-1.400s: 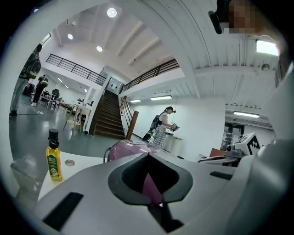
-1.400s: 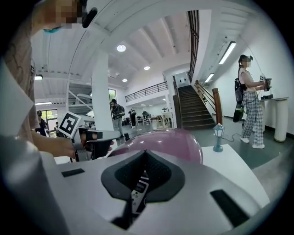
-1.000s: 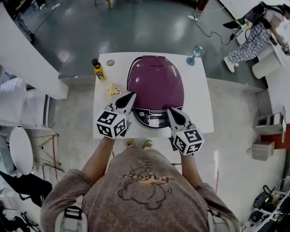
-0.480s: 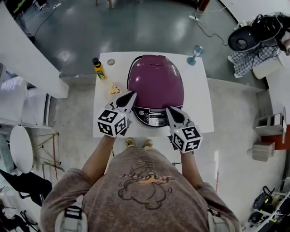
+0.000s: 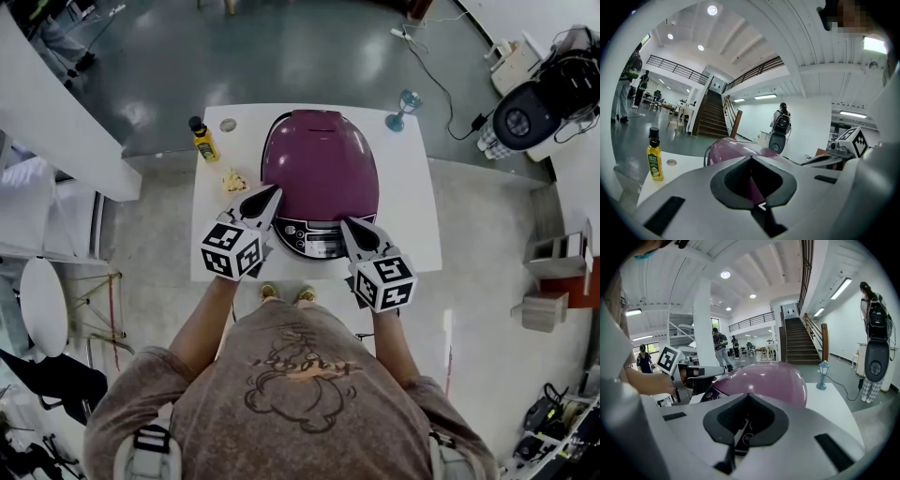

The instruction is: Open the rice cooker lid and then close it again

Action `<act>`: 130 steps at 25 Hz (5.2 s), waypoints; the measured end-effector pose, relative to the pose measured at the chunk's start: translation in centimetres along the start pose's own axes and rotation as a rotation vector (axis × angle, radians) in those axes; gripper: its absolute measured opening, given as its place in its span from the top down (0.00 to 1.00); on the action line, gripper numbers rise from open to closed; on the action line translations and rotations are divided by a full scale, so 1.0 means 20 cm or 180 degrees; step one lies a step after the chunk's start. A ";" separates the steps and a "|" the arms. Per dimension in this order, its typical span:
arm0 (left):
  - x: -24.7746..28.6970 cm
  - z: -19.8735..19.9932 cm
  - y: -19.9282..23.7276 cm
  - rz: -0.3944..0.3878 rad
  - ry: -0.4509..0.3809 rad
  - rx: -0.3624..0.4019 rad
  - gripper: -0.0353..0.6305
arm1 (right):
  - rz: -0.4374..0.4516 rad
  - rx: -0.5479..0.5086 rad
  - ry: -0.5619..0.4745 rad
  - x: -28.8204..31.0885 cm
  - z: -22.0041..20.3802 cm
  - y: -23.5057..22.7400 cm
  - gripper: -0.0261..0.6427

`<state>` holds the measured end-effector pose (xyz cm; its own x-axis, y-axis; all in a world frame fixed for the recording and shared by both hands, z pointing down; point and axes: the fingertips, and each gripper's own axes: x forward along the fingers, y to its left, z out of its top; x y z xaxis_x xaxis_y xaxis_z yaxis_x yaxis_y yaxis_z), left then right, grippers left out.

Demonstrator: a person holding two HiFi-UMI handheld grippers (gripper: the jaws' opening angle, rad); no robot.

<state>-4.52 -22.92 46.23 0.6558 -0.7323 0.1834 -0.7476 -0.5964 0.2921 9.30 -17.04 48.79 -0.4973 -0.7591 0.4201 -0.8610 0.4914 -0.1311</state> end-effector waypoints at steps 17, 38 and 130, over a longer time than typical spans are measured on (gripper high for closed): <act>0.01 0.00 -0.02 -0.0002 0.0010 0.0072 0.92 | 0.0169 0.0077 0.0175 0.01 0.00 0.00 0.96; 0.05 0.01 -0.04 0.0016 0.0030 0.0197 0.92 | 0.0045 -0.0091 0.0141 0.00 -0.01 0.02 0.96; 0.38 1.29 0.18 -0.0110 -0.0888 0.0673 0.92 | 0.0552 0.0145 0.0032 0.00 -0.01 0.02 0.95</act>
<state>-4.91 -39.20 24.53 0.6490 -0.7548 -0.0954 -0.7499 -0.6558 0.0876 9.00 -16.80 48.95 -0.6379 -0.6601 0.3966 -0.7664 0.5947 -0.2428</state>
